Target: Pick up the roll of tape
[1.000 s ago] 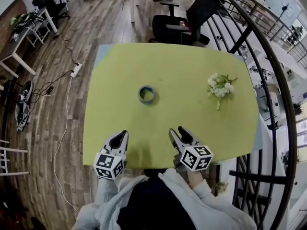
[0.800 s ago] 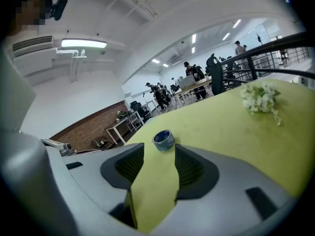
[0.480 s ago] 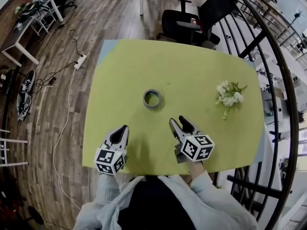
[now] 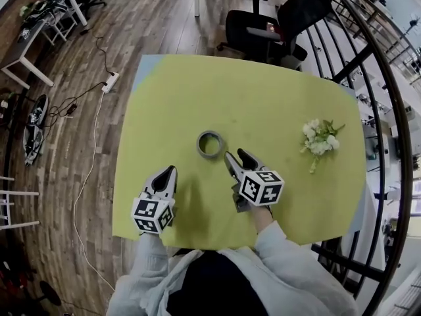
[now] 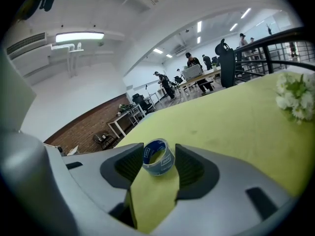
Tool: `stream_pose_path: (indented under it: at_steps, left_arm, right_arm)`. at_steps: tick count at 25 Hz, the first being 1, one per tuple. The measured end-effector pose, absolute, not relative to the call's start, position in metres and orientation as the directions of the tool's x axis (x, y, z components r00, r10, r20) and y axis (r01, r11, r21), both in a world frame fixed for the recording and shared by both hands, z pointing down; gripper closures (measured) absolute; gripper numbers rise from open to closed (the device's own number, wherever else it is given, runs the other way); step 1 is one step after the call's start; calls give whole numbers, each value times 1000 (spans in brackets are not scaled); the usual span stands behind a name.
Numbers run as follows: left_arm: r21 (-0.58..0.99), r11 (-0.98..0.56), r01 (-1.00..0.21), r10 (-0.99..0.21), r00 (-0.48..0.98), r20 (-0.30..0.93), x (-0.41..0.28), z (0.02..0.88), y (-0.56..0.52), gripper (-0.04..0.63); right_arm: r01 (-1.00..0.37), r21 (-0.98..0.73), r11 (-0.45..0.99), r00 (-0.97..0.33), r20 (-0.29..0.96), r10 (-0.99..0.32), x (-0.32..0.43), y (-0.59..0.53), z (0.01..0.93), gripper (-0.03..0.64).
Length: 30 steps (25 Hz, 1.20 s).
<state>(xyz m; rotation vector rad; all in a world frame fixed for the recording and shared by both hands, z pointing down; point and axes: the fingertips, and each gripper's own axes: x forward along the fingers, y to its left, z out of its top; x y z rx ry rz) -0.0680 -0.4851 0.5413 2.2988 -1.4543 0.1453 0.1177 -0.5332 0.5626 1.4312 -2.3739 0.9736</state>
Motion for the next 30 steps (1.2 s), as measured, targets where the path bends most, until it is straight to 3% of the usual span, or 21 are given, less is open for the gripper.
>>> stream_pose_path:
  at_steps: [16, 23, 30]
  left_arm:
    - [297, -315, -901, -841, 410, 351, -70, 572, -516, 574]
    - [312, -303, -901, -848, 404, 344, -71, 578, -518, 574]
    - [316, -295, -902, -845, 400, 355, -67, 587, -518, 574]
  right_arm:
    - [-839, -416, 350, -541, 575, -613, 82, -580, 617, 412]
    - [-880, -306, 363, -468, 688, -554, 70, -589, 645, 389]
    - [-880, -310, 361, -467, 705, -533, 68, -589, 657, 383]
